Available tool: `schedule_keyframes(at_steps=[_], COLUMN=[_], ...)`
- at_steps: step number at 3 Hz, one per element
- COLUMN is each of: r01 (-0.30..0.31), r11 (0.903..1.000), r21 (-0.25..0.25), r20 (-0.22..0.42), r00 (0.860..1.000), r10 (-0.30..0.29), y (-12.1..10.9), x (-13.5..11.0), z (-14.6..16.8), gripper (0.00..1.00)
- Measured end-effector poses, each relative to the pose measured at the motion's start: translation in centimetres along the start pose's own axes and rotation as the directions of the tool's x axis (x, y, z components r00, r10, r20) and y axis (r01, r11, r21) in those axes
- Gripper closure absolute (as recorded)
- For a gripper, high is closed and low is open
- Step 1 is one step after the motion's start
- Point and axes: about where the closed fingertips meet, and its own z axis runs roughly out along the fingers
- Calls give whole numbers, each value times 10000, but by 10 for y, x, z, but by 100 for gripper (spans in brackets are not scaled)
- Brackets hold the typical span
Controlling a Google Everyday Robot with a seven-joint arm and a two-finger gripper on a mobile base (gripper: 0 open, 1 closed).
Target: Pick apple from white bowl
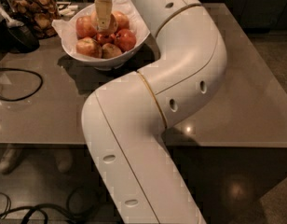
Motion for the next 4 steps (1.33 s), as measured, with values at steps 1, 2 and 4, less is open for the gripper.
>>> schedule_keyframes(at_steps=[1,2,4], r01=[-318,-639,-909], r11=[9995,9977,9957], r21=[-57,-236,-194], r20=[9,32,241], r00=[9995,9979,9955], r10=[318,640,914], y=[4,16,40], x=[3,11,23], z=[-6,-4,-11], gripper=[100,100,81])
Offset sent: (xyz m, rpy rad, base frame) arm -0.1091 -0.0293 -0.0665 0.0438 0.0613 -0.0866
